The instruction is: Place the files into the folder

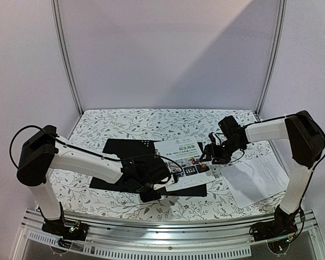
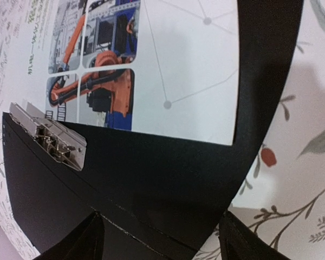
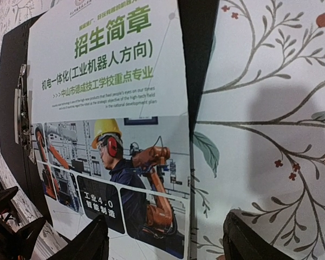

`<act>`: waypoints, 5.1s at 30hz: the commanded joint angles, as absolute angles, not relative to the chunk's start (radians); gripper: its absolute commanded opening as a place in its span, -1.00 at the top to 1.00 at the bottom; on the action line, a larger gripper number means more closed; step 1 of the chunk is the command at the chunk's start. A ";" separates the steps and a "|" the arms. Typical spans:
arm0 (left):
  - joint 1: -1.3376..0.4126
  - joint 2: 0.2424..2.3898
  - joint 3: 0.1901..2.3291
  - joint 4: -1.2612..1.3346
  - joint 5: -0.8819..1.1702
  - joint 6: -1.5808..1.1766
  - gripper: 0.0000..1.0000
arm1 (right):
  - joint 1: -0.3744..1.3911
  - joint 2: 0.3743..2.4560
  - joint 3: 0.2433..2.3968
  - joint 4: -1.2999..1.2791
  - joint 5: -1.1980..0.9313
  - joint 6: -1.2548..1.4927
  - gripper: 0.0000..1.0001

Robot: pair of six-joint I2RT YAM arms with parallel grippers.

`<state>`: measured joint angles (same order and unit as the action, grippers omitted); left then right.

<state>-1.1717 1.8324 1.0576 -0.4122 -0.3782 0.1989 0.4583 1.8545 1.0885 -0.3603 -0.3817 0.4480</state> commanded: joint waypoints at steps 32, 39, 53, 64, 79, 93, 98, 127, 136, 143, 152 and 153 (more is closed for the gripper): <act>-1.184 1.922 1.122 -0.262 -0.262 0.057 -0.42 | 0.468 1.840 1.083 -0.410 -0.469 0.479 1.00; -1.183 1.780 1.257 -0.413 -0.031 0.065 -0.52 | 0.467 1.799 1.048 -0.397 -0.471 0.476 1.00; -0.737 1.682 1.132 -0.251 -0.075 -0.356 -0.48 | 0.467 1.767 0.968 -0.333 -0.515 0.496 1.00; -0.706 1.796 1.053 -0.182 0.004 -0.489 -0.48 | 0.468 1.685 0.882 -0.304 -0.524 0.511 1.00; -0.686 1.872 1.017 -0.165 0.096 -0.573 -0.47 | 0.499 1.787 0.923 -0.321 -0.524 0.512 0.19; -0.682 1.890 0.949 -0.075 0.165 -0.635 -0.46 | 0.505 1.759 0.918 -0.286 -0.567 0.565 0.41; -0.682 1.885 0.943 -0.074 0.162 -0.633 -0.46 | 0.506 1.770 0.915 -0.265 -0.587 0.586 0.44; -0.682 1.894 0.924 -0.067 0.161 -0.634 -0.46 | 0.508 1.816 0.878 -0.249 -0.590 0.632 1.00; -0.681 1.899 0.925 -0.069 0.157 -0.634 -0.46 | 0.509 1.757 0.863 -0.277 -0.597 0.610 1.00; -0.681 1.902 0.930 -0.075 0.153 -0.628 -0.46 | 0.508 1.748 0.857 -0.306 -0.602 0.571 1.00; -0.681 1.907 0.931 -0.077 0.151 -0.624 -0.46 | 0.509 1.756 0.865 -0.339 -0.575 0.526 1.00; -0.681 1.907 0.932 -0.077 0.152 -0.625 -0.46 | 0.509 1.755 0.865 -0.340 -0.574 0.523 1.00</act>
